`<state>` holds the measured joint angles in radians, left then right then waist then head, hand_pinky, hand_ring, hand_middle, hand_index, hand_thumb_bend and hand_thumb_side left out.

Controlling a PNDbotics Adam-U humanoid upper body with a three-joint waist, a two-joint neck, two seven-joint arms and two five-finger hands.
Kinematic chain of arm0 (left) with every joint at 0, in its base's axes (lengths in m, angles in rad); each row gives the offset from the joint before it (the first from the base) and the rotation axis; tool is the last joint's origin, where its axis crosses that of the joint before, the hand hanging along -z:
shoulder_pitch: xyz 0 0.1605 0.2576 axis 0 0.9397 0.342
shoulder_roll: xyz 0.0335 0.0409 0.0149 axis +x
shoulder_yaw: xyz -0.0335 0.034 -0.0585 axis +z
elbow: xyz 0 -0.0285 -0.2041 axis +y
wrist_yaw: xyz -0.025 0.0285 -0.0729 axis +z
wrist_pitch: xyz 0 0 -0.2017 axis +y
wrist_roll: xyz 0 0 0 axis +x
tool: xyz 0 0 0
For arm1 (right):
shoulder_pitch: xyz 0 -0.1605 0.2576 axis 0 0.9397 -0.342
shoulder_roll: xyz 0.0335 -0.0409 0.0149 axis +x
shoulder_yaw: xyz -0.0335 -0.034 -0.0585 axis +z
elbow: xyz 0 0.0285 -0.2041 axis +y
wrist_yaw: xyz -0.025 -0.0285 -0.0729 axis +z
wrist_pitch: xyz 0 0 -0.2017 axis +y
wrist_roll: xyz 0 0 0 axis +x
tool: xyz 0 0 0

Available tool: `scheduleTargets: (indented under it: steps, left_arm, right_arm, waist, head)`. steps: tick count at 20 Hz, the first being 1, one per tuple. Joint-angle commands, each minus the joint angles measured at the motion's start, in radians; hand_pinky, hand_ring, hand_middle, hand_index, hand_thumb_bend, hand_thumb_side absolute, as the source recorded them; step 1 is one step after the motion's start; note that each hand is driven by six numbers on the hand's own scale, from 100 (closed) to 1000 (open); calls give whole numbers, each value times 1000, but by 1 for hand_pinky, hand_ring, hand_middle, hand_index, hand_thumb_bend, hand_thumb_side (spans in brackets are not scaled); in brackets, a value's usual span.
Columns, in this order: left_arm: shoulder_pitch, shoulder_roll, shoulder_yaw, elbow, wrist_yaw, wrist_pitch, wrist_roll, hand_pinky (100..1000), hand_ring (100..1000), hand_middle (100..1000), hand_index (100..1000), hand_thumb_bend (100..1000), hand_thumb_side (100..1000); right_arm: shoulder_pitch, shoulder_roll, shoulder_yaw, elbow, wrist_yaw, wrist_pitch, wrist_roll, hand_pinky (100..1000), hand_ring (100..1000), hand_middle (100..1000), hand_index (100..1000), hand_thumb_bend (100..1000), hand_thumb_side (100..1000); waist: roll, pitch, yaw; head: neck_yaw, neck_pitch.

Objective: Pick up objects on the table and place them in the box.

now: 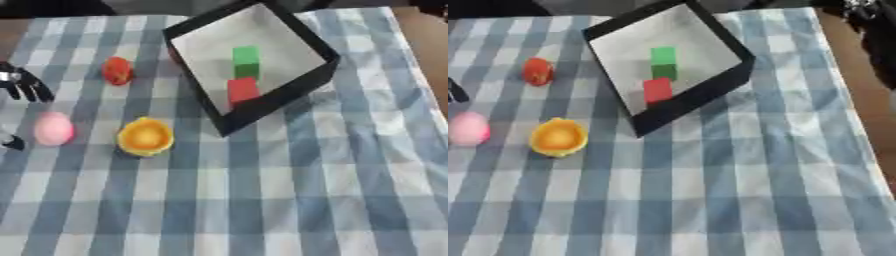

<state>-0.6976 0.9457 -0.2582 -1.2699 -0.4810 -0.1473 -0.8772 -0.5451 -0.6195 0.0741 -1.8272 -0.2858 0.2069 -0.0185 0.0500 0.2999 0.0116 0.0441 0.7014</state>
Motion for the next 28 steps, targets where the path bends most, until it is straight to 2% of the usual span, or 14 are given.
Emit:
scheduleTargets:
  steps: [1,6,10,15,17,20,22,23,24,28]
  left_arm:
    - [-22,8,2,-1,-52,-9,45,804,808,775,866,645,100]
    - [-27,-24,-13,21,-115,-21,120,797,801,770,868,644,100]
    - [-24,-48,-25,35,-154,-34,171,781,790,751,841,596,100]
    - [-20,-52,-30,34,-145,-43,163,748,756,704,775,374,100]
    - [-18,-51,-29,24,-145,-37,173,730,736,675,729,215,100]
    - [-12,-46,-20,-14,-148,-23,207,717,720,649,699,137,100]
    - [-9,-38,-6,-60,-131,-14,218,714,713,639,689,115,100]
    - [-11,-32,3,-87,-118,-12,221,713,710,639,686,100,202]
    - [-19,-25,12,-115,-108,-9,224,711,708,636,688,122,100]
    - [-63,-12,35,-229,-88,12,238,715,704,632,684,135,100]
  right_arm:
    - [-9,-11,-12,-2,8,-1,7,919,780,752,739,100,691]
    - [-7,-7,-12,4,7,3,13,919,778,751,738,100,702]
    - [-5,-4,-13,8,7,5,15,919,777,750,738,100,708]
    - [-4,-3,-14,13,5,8,14,919,776,749,737,100,715]
    - [-5,-2,-14,13,3,8,15,919,775,749,737,100,717]
    - [-4,-3,-14,13,1,9,15,919,775,748,737,100,716]
    - [-2,-6,-17,13,0,9,14,919,775,748,737,100,716]
    - [-1,-7,-18,13,-1,9,13,919,775,748,737,100,732]
    - [0,-8,-19,13,-2,9,12,919,775,748,737,100,718]
    - [0,-13,-21,12,-8,7,11,919,775,748,737,100,709]
  waist:
    - [-3,-28,0]
    - [-3,-27,-1]
    - [-4,-25,-3]
    - [-3,-24,-2]
    - [-2,-25,-2]
    - [-2,-25,-4]
    - [-3,-25,-4]
    - [-3,-25,-3]
    - [-3,-26,-3]
    - [-3,-31,-2]
  head:
    - [8,5]
    - [13,5]
    - [15,6]
    - [16,9]
    - [15,8]
    - [13,8]
    - [11,9]
    - [10,9]
    - [8,10]
    - [-2,12]
